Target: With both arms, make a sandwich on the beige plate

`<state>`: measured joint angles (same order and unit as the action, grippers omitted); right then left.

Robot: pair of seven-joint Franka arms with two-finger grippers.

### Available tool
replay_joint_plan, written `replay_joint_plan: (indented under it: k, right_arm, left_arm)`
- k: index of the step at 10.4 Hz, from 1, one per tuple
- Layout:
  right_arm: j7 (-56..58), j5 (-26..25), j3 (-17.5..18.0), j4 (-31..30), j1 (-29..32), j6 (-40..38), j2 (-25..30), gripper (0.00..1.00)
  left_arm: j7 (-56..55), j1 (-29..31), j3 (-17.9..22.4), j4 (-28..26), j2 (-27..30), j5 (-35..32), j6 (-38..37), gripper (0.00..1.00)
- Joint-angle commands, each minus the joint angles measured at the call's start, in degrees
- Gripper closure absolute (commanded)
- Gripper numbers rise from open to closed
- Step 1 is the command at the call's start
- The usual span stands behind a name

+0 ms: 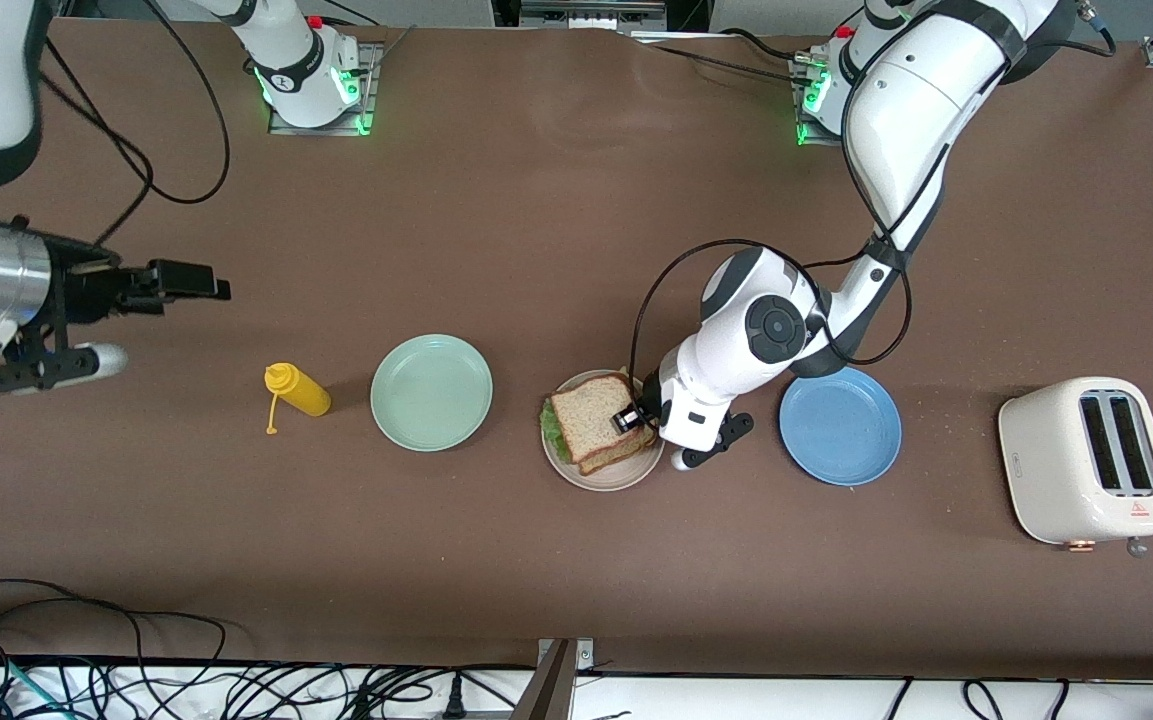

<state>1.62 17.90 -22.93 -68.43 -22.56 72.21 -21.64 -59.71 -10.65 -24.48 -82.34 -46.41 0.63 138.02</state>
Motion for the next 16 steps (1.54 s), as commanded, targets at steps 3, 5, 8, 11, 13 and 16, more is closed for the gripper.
replay_joint_plan:
  k: [3, 5, 8, 11, 13, 16]
  right_arm:
    - [-5.57, -17.8, 26.09, -28.03, 20.87, 15.12, 22.48, 0.0]
    - [-5.49, -17.37, 25.84, -31.67, 24.04, 17.7, 25.94, 0.0]
    - [-4.26, -11.16, 22.6, -27.47, 24.41, 16.31, 23.67, 0.0]
    - [0.2, -8.25, 21.97, -26.67, 24.49, 11.38, 23.31, 0.0]
    - [0.93, -6.56, 22.06, -25.01, 24.49, 11.56, 23.14, 0.0]
    - [0.93, -6.48, 22.14, -24.82, 24.41, 10.41, 23.22, 0.0]
  left_arm:
    - [0.38, -0.34, 0.75, -1.24, -0.61, -2.37, -0.56, 0.44]
    - [0.38, -0.34, 0.75, -1.42, -0.61, -3.35, -0.56, 0.29]
    - [0.55, 0.1, 0.75, -1.24, -0.44, -6.07, -0.56, 0.0]
    - [0.55, 1.5, 0.75, -0.8, 0.17, -6.34, -0.56, 0.0]
    - [0.64, 3.86, 0.75, -0.45, 1.66, -6.43, -0.56, 0.0]
    - [0.73, 7.73, 0.58, -0.45, 5.87, -14.83, -4.93, 0.0]
